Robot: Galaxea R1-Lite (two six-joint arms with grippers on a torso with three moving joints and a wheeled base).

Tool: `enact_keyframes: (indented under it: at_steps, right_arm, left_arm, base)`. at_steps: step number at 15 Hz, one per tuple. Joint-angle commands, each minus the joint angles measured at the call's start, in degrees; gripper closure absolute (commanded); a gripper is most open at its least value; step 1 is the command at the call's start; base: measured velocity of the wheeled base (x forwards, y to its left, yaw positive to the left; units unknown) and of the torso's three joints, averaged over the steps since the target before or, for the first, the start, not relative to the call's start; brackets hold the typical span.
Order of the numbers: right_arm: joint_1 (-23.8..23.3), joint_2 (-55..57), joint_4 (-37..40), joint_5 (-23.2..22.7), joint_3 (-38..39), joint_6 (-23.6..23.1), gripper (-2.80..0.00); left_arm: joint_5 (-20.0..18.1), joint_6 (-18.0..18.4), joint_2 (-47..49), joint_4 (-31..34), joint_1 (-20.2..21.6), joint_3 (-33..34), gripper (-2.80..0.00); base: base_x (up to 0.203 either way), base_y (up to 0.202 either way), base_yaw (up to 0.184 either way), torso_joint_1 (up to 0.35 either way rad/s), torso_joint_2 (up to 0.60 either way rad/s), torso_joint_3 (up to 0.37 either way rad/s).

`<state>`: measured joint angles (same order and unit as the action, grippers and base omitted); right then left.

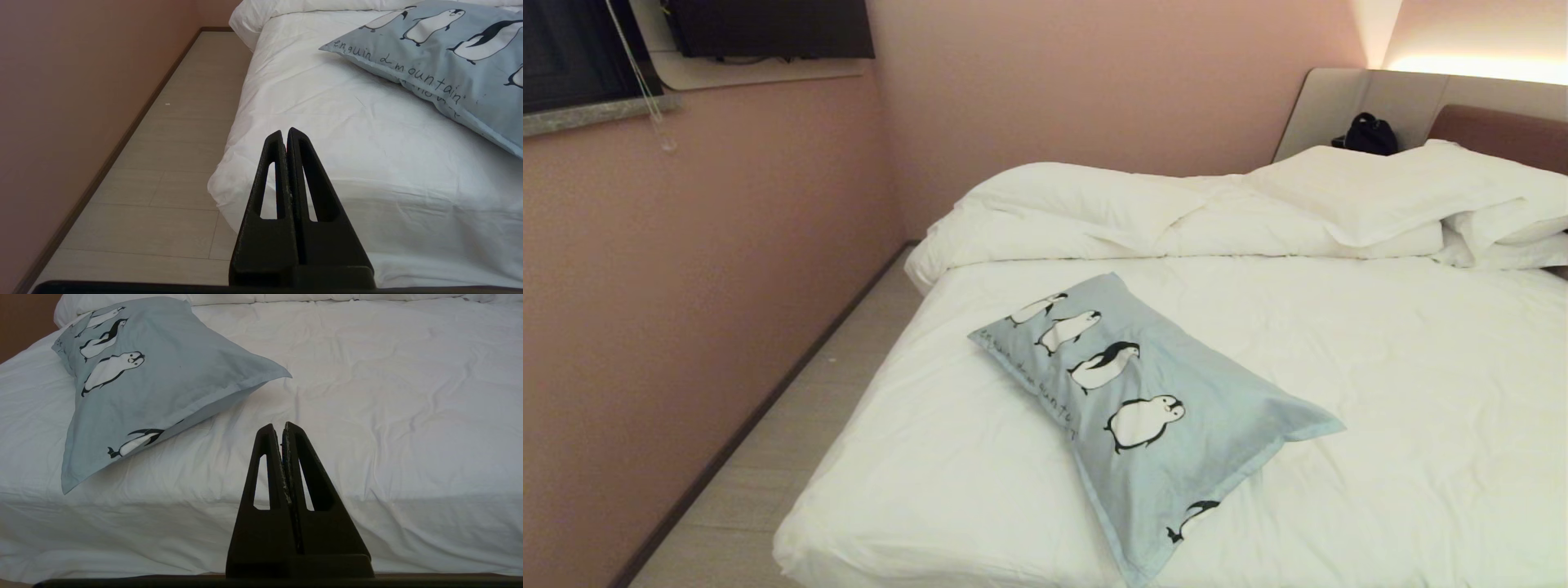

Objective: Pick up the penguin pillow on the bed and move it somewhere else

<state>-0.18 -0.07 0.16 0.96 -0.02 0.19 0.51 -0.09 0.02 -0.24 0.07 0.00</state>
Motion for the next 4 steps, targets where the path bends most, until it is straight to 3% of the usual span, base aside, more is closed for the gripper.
enact_keyframes:
  at_steps: [1,4]
  right_arm:
    - [0.0,0.1,0.0,0.0,0.0,0.1,0.00]
    - [0.0,0.1,0.0,0.1,0.0,0.3,0.00]
  left_arm:
    - [0.0,0.0,0.0,0.0,0.1,0.0,0.00]
    - [0.0,0.0,0.0,0.0,0.0,0.0,0.00]
  base:
    - [0.000,0.000,0.000,0.000,0.00,0.000]
    - [0.000,0.000,0.000,0.000,0.00,0.000]
